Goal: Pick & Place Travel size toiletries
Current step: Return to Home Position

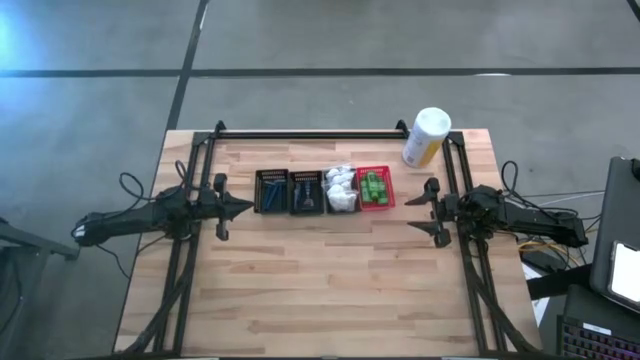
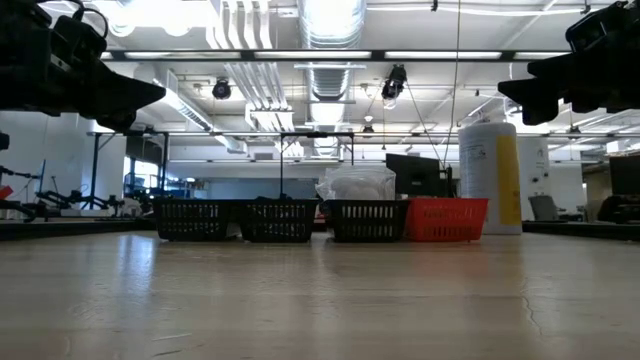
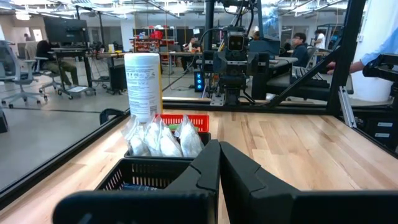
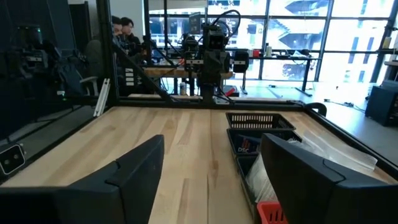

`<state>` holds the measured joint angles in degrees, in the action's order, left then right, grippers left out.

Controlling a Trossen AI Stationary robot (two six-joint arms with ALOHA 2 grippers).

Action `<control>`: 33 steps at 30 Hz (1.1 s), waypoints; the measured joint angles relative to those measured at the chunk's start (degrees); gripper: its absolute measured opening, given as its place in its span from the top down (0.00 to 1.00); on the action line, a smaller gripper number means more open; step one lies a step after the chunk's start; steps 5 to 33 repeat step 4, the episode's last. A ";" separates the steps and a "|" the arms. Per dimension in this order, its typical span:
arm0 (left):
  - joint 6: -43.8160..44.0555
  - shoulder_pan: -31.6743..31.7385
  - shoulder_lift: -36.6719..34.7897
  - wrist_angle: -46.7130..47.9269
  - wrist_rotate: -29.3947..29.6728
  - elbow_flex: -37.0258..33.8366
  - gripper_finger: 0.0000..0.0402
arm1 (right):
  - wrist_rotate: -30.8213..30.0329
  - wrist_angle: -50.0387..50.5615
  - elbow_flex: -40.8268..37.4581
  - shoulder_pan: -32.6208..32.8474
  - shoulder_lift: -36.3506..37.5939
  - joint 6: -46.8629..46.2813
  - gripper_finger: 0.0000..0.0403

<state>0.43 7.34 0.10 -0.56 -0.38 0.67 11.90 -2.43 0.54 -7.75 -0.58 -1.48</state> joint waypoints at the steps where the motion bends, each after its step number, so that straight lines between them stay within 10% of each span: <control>1: 0.00 0.01 0.00 0.00 0.00 0.00 0.97 | 0.00 0.02 0.00 -0.02 0.00 -0.02 0.34; 33: 0.00 0.01 0.00 0.00 0.00 0.00 0.97 | 0.00 0.02 0.00 0.00 0.00 -0.01 0.33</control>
